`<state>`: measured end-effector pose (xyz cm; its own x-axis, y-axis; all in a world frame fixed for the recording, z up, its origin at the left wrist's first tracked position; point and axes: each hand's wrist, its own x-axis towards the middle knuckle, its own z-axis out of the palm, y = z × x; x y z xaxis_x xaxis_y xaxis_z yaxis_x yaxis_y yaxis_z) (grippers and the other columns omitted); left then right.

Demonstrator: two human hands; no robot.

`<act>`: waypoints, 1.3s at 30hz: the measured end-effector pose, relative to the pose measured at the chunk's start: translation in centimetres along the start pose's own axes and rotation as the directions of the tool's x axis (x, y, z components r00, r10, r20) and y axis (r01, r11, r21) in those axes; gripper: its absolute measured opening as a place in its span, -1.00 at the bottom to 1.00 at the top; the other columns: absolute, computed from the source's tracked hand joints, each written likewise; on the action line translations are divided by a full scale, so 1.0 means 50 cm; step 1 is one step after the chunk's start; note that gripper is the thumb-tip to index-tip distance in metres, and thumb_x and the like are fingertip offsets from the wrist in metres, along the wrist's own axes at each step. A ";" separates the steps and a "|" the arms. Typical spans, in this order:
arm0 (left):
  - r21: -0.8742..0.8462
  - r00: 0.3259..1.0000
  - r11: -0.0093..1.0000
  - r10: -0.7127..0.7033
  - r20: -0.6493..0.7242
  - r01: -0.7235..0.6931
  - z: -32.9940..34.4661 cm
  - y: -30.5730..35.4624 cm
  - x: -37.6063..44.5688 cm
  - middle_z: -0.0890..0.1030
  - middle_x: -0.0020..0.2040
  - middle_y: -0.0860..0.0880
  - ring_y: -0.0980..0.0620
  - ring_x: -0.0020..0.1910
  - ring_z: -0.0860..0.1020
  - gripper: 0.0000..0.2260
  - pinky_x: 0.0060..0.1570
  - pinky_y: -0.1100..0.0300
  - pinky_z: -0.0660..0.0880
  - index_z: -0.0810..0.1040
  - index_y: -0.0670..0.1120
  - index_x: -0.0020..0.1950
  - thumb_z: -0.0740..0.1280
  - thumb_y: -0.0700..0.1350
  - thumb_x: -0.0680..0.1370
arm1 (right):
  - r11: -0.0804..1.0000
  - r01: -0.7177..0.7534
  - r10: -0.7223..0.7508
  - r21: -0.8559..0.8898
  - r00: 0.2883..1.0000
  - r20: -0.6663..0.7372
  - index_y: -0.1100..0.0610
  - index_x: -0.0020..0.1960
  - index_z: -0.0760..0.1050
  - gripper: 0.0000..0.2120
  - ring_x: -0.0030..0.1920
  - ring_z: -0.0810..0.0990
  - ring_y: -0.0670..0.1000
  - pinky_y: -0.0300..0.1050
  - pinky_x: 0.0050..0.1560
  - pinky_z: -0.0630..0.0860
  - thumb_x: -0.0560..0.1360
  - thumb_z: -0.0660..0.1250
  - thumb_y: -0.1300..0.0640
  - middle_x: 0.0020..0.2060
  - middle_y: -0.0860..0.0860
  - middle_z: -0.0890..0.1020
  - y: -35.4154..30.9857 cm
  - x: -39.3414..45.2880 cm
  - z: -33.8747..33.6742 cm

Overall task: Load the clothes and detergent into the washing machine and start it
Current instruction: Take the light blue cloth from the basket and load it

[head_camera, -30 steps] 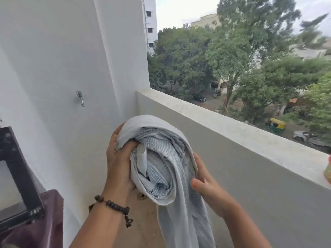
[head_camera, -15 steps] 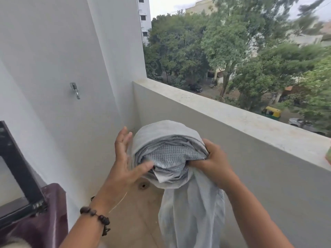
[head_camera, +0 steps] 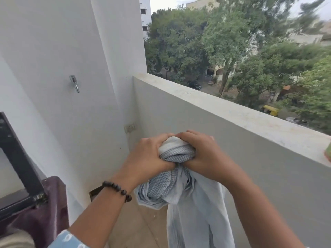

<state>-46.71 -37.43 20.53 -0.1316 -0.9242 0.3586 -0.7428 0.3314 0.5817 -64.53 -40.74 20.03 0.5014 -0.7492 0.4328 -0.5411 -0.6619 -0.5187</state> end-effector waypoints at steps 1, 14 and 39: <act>-0.074 1.000 0.997 -0.012 -0.013 0.011 0.000 -0.006 -0.001 0.69 -0.11 0.19 0.29 -0.14 0.62 -0.47 -0.14 0.37 0.51 0.58 0.21 0.21 0.56 -0.15 0.30 | 0.999 -0.020 0.020 0.029 1.000 -0.011 -0.14 0.22 0.50 -0.53 0.02 0.51 -0.12 0.05 0.08 0.45 0.32 0.39 0.02 -0.05 -0.17 0.54 0.003 -0.008 -0.001; -0.973 0.874 0.216 -0.455 -0.173 -0.081 -0.061 -0.039 0.071 0.68 -0.22 -0.09 -0.03 -0.22 0.66 -0.84 -0.22 0.13 0.63 0.68 -0.09 -0.17 0.37 -0.33 0.45 | 0.758 -0.332 0.248 0.562 0.943 0.222 -0.50 0.41 0.04 0.04 0.41 0.27 -0.33 -0.30 0.36 0.30 0.11 0.58 -0.33 0.45 -0.23 0.29 0.068 -0.090 -0.005; -0.933 0.831 0.274 -0.443 -0.337 -0.232 -0.061 -0.007 0.086 0.67 -0.01 -0.13 -0.12 0.04 0.65 -0.73 0.04 -0.03 0.59 0.61 -0.15 0.08 0.37 -0.26 0.38 | 0.985 0.083 -0.015 0.151 0.915 -0.404 0.05 -0.15 0.62 -0.73 -0.23 0.58 -0.17 -0.16 -0.24 0.51 0.37 0.29 0.38 -0.24 -0.12 0.67 0.043 0.054 -0.171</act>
<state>-44.99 -40.96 24.11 0.4405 -0.8509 0.2862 0.4399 0.4824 0.7575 -70.10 -44.41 26.40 0.1940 -0.6860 0.7013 -0.3895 -0.7100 -0.5867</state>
